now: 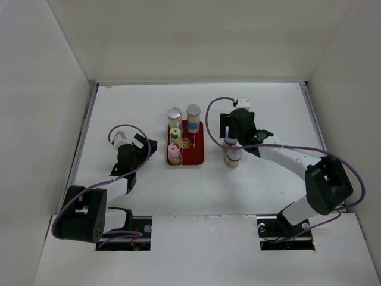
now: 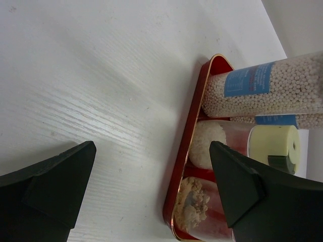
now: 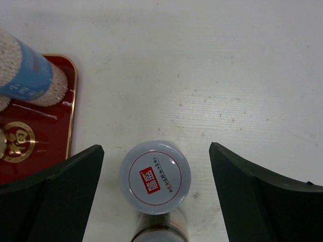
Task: Organize the condiment bottles
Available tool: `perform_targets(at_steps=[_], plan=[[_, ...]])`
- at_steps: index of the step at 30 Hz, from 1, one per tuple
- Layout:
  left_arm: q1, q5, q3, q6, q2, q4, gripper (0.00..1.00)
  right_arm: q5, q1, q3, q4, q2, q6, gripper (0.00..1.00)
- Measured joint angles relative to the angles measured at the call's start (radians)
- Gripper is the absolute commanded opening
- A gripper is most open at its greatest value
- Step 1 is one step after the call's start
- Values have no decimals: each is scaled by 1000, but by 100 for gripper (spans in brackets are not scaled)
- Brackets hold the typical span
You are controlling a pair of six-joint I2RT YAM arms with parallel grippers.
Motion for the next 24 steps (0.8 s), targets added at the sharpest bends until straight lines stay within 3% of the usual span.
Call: perform_targets(at_steps=[15, 20, 24], plan=[[0, -11, 0, 2, 0, 0, 100, -40, 0, -8, -55, 69, 52, 82], [0, -10, 0, 2, 0, 0, 100, -47, 0, -8, -69, 82, 60, 65], [0, -11, 0, 2, 0, 0, 100, -45, 0, -7, -66, 82, 60, 56]])
